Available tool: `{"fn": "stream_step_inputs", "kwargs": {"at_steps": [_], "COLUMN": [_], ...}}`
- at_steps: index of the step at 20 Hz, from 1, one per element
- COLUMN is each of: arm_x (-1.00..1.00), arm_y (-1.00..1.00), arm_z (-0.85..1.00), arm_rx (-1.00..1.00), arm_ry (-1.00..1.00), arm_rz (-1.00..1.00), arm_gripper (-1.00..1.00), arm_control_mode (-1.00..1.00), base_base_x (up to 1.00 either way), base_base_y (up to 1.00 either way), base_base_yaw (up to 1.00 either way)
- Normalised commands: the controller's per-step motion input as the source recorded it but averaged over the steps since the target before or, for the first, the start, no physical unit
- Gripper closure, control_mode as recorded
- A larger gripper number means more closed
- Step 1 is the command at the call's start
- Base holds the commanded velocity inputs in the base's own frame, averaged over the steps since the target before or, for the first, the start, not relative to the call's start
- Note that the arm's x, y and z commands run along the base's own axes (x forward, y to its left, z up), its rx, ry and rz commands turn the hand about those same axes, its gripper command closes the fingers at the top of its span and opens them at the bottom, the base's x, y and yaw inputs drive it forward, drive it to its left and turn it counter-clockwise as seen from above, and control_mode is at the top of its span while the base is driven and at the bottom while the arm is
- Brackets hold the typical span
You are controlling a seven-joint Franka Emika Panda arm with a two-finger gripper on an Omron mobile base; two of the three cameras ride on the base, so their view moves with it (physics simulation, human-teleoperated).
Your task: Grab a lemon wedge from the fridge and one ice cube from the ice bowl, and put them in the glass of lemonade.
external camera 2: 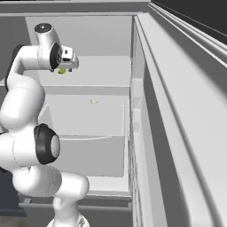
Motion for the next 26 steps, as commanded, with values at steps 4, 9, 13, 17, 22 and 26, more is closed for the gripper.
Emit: {"fn": "stream_step_inputs", "kwargs": {"at_steps": [4,9,13,17,22,26], "arm_x": [-0.03,0.09,0.0,0.0,0.0,0.0], "arm_y": [0.01,0.02,0.0,0.0,0.0,0.0], "arm_z": [-0.19,-0.11,-0.08,-0.34,-0.32,-0.16], "arm_rx": [0.0,0.0,0.0,0.0,0.0,0.0], "arm_ry": [0.0,0.0,0.02,0.01,0.01,0.0], "arm_rz": [0.0,0.0,0.0,0.0,0.0,0.0], "arm_gripper": [-1.0,-1.0,-1.0,-1.0,-1.0,1.0], "arm_control_mode": [-1.0,-1.0,-1.0,-1.0,-1.0,-1.0], "base_base_x": [0.0,0.0,0.0,0.0,0.0,0.0], "base_base_y": [0.0,0.0,0.0,0.0,0.0,0.0], "base_base_yaw": [0.0,0.0,0.0,0.0,0.0,0.0]}}
